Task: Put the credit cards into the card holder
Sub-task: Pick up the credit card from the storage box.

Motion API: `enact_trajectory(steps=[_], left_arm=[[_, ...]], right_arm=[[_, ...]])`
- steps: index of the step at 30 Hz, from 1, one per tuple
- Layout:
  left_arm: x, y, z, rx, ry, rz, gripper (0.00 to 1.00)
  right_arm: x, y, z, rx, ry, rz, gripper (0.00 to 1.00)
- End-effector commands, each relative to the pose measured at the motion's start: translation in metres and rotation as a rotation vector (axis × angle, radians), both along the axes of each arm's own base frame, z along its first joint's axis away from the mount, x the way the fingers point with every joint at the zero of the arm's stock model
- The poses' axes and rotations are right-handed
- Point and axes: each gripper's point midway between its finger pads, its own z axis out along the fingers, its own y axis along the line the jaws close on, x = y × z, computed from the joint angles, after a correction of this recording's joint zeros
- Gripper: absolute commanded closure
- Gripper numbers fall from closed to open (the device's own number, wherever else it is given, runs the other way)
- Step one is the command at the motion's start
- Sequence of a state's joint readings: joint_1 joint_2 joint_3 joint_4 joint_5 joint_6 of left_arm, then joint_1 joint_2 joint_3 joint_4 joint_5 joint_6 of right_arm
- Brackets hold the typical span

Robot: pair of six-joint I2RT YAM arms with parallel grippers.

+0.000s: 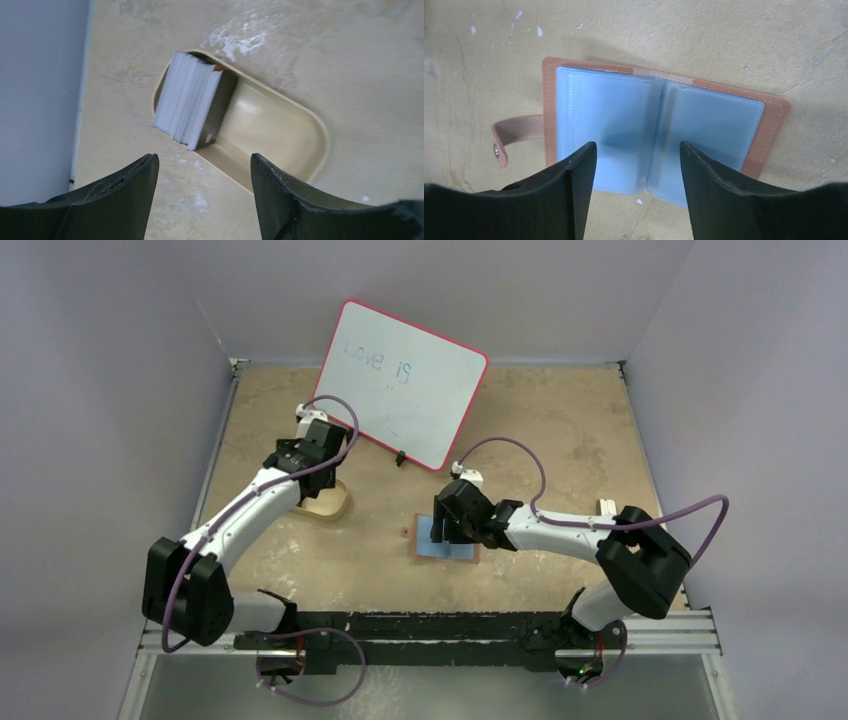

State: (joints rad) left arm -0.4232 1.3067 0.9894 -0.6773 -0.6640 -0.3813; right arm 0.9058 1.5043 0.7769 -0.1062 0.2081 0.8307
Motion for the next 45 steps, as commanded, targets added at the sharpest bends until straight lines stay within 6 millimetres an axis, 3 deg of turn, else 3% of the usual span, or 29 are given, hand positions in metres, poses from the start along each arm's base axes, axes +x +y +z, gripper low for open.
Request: enact_trajectory(steps=[1, 8, 15, 21, 27, 45], left_arm=[[0.005, 0.031, -0.007, 0.072, 0.096, 0.014, 0.33], [0.019, 0.044, -0.037, 0.065, 0.187, 0.051, 0.35], [0.025, 0.051, -0.051, 0.133, 0.251, 0.075, 0.35], [0.030, 0.062, -0.051, 0.209, 0.262, 0.112, 0.40], [0.029, 0.066, -0.052, 0.242, 0.280, 0.125, 0.53], [0.034, 0.061, -0.048, 0.218, 0.274, 0.105, 0.78]], right_arm=[[0.003, 0.011, 0.006, 0.040, -0.021, 0.035, 0.36], [0.003, 0.015, 0.010, 0.053, -0.031, 0.055, 0.34], [0.003, 0.021, 0.011, 0.076, -0.031, 0.073, 0.34], [0.002, 0.019, 0.015, 0.085, -0.034, 0.065, 0.34], [0.000, 0.017, 0.014, 0.091, -0.031, 0.061, 0.34], [-0.002, 0.018, 0.013, 0.100, -0.027, 0.064, 0.34]])
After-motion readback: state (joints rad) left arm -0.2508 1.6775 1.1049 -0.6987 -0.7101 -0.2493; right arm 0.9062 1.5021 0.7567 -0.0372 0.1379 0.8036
